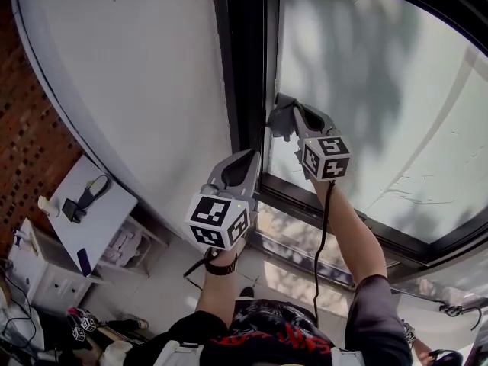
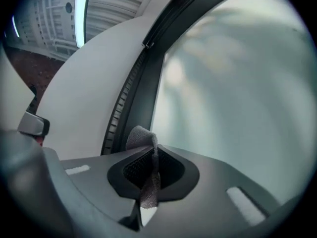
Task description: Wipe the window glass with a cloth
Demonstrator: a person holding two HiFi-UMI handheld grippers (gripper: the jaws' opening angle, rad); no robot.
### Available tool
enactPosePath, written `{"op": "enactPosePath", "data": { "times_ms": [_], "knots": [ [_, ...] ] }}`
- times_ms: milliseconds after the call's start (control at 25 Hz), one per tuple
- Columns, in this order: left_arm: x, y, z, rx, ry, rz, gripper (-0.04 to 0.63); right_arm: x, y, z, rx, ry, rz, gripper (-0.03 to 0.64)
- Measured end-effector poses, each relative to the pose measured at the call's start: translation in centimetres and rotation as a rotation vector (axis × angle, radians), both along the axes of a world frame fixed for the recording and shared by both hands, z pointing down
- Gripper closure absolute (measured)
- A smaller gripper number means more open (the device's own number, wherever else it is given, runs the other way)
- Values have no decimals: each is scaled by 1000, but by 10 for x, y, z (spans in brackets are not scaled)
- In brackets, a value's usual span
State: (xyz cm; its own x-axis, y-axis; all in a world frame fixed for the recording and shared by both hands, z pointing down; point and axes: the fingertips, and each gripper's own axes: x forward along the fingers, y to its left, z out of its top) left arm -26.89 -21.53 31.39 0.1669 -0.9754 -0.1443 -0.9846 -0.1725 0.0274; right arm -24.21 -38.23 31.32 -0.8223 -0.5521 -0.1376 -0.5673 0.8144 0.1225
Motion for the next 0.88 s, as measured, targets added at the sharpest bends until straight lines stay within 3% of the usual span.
{"op": "enactPosePath", "data": {
  "times_ms": [320, 880],
  "knots": [
    [9, -3, -5, 3, 1, 45, 595, 30, 2, -1, 23, 28, 64, 600],
    [128, -43, -3, -16, -12, 269, 595, 182, 2, 9, -6, 3, 229, 600]
  ]
}}
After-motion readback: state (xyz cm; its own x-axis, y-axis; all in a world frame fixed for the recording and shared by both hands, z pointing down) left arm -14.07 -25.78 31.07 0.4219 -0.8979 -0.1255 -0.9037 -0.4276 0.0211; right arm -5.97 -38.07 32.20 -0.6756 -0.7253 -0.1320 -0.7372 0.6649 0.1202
